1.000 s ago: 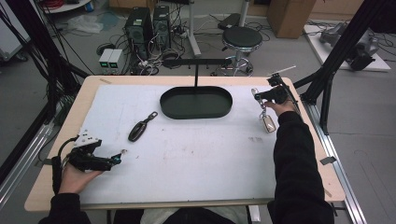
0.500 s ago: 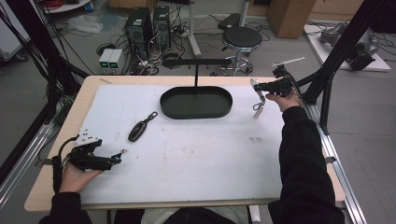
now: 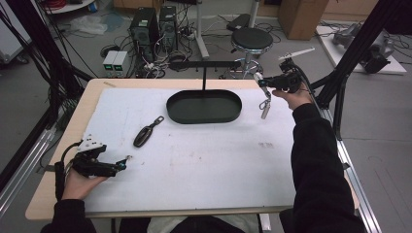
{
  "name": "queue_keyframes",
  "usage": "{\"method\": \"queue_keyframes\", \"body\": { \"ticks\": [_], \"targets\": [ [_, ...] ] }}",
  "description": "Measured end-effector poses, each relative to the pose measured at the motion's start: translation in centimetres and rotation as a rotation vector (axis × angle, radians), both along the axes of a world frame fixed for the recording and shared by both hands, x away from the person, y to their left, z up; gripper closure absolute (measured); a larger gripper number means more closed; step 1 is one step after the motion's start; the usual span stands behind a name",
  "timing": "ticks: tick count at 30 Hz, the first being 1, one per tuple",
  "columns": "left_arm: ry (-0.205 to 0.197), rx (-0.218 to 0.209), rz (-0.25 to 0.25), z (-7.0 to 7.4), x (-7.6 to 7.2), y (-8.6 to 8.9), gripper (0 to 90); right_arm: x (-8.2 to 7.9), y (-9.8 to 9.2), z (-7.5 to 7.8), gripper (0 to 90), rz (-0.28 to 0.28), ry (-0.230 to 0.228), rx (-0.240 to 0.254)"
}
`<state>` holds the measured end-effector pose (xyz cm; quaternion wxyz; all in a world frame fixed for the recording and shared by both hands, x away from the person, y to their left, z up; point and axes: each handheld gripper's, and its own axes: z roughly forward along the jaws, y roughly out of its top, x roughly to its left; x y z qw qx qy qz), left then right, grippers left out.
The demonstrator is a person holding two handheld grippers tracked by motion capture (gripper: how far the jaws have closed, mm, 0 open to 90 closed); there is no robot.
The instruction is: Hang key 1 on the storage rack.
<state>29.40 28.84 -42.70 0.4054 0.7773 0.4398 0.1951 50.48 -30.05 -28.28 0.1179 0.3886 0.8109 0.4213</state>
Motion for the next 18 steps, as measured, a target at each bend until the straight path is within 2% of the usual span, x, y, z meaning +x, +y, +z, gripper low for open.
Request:
{"method": "queue_keyframes", "body": {
  "ticks": [8, 14, 16, 17, 18],
  "targets": [
    [-0.003, -0.004, -0.001, 0.0, 0.1, 0.1, 1.8, 0.6, 2.3, 1.2, 74.9, 0.037, -0.011, -0.005],
    [-0.002, -0.009, -0.002, 0.0, 0.1, 0.1, 1.8, 0.9, 3.1, 1.7, 74.9, 0.053, -0.01, -0.008],
    [-0.002, -0.009, -0.001, 0.0, 0.1, 0.1, 1.8, 1.0, 3.6, 2.2, 74.9, 0.065, -0.015, -0.015],
    [0.0, -0.008, -0.001, 0.0, 0.1, 0.1, 1.8, 1.2, 4.2, 2.9, 74.9, 0.079, -0.027, -0.002],
    [0.0, -0.008, -0.002, 0.0, 0.1, 0.1, 1.8, 1.2, 4.2, 2.9, 74.9, 0.079, -0.027, -0.002]
  ]
}}
